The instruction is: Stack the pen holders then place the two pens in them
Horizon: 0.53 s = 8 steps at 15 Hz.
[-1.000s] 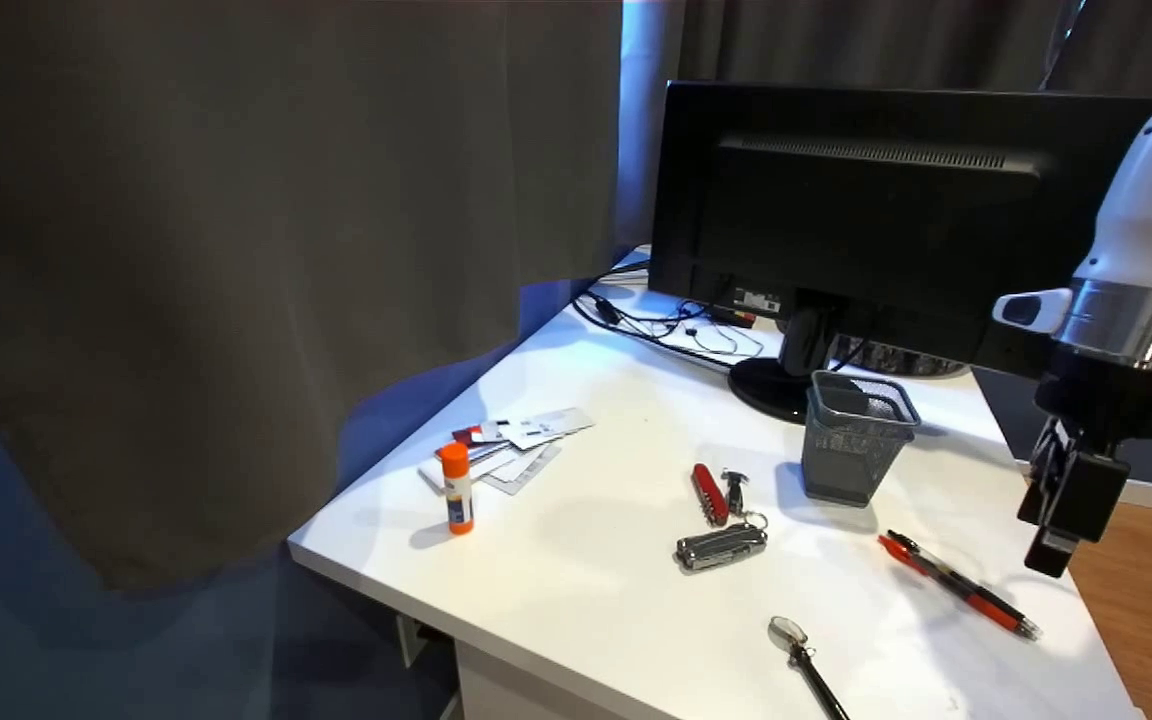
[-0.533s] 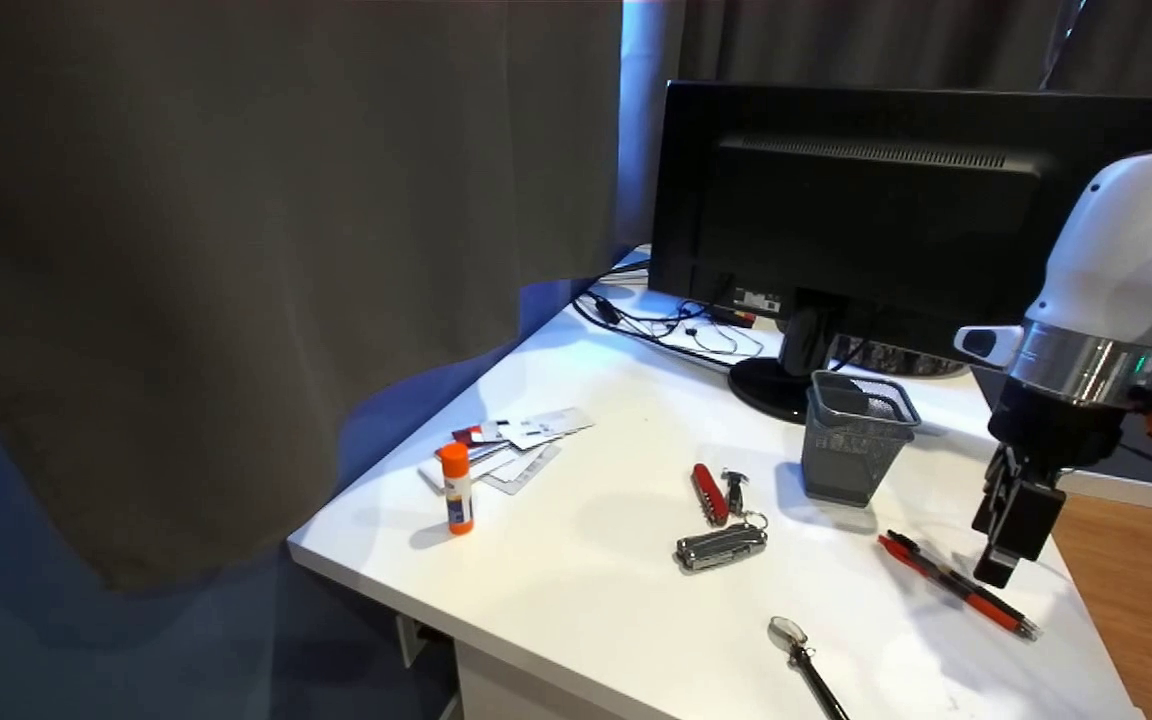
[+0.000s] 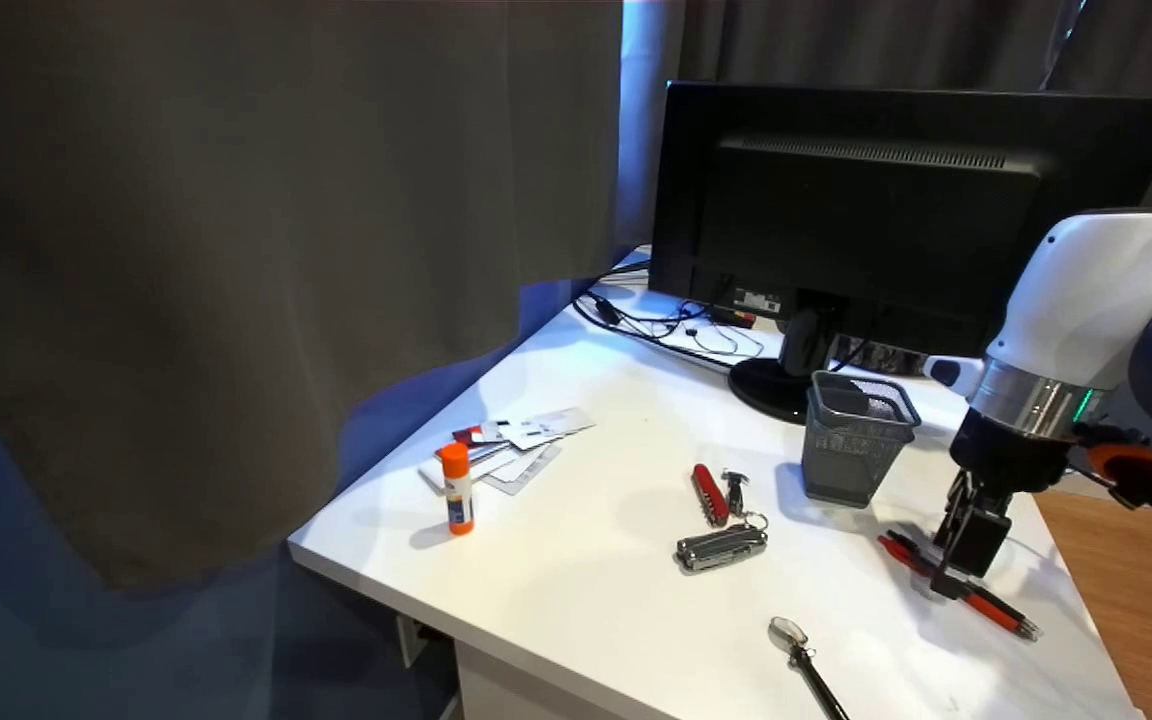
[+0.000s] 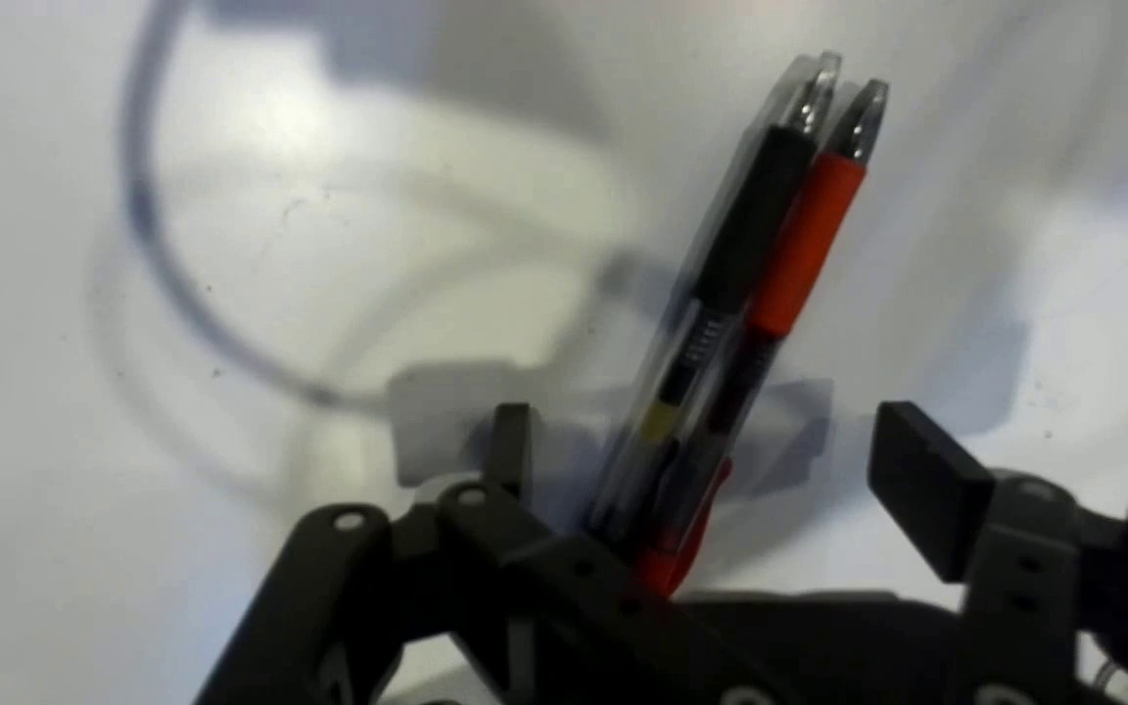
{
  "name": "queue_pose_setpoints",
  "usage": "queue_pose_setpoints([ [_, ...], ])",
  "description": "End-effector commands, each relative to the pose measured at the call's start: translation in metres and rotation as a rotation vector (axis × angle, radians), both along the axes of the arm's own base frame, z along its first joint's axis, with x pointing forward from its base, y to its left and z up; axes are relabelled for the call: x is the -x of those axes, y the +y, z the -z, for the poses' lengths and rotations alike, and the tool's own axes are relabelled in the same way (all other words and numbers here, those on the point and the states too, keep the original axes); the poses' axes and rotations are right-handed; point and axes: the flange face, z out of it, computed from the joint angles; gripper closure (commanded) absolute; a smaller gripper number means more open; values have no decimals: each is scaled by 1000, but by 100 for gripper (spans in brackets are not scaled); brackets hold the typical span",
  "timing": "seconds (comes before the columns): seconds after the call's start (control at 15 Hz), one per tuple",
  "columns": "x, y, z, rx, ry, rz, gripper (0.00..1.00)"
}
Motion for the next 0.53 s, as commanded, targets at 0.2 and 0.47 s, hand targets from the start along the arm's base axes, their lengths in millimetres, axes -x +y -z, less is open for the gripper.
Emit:
queue_pose_setpoints([
  [0.2, -11, 9, 11, 21, -47, -2, 62],
  [0.47, -14, 7, 9, 23, -50, 0, 89],
])
